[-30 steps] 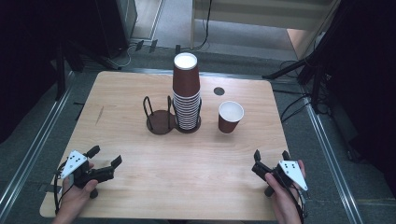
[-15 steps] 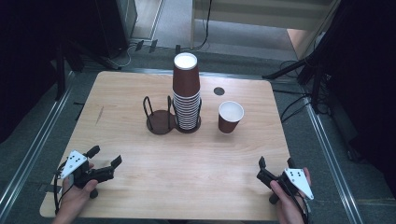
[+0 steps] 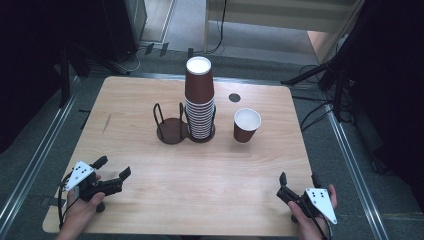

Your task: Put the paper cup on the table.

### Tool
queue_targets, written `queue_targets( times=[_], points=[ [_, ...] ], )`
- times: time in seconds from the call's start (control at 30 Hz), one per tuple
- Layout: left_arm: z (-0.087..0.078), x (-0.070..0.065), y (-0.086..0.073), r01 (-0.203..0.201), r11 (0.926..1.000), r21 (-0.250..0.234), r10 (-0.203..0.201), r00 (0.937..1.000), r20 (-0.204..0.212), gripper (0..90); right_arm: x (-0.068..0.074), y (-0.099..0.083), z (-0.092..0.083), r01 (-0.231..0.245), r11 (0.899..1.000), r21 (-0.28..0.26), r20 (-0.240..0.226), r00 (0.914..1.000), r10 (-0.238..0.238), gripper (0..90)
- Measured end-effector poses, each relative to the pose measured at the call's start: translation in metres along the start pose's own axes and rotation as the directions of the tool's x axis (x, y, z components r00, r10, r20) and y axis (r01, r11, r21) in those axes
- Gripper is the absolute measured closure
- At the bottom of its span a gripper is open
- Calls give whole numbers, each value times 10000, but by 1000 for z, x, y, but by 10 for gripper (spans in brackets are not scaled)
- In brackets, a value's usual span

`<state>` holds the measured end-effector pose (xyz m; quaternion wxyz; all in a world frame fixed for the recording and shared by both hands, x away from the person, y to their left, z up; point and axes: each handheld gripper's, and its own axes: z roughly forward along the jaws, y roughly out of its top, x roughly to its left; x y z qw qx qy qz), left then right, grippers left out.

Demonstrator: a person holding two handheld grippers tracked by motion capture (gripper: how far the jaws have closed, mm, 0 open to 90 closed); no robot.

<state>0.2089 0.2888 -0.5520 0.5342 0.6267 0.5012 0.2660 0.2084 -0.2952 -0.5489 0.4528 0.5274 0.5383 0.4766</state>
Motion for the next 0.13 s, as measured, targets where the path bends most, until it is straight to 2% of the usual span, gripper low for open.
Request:
queue_targets(
  times=[0.13],
  points=[
    [1, 0, 0, -33, 9999, 106, 33, 10000, -15, 19, 2, 0, -1, 84, 9999, -73, -9, 10000, -84, 25]
  ],
)
